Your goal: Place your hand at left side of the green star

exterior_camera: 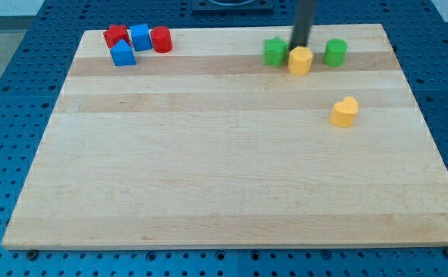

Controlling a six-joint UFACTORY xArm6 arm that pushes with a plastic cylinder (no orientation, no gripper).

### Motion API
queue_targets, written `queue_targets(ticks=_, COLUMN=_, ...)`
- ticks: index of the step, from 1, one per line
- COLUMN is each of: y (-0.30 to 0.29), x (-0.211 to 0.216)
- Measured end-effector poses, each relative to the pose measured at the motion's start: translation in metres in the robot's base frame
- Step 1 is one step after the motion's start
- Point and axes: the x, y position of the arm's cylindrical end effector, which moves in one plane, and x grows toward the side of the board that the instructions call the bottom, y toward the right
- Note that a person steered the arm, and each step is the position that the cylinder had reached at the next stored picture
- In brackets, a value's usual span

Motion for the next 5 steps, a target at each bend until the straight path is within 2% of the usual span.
queue_targets(ticks=1, y=0.001, x=0.044)
queue_targets(ticks=2, y=0.042, x=0.093)
queue_targets(ticks=3, y=0.041, x=0.113)
queue_targets(ticks=5, y=0.007, x=0.111)
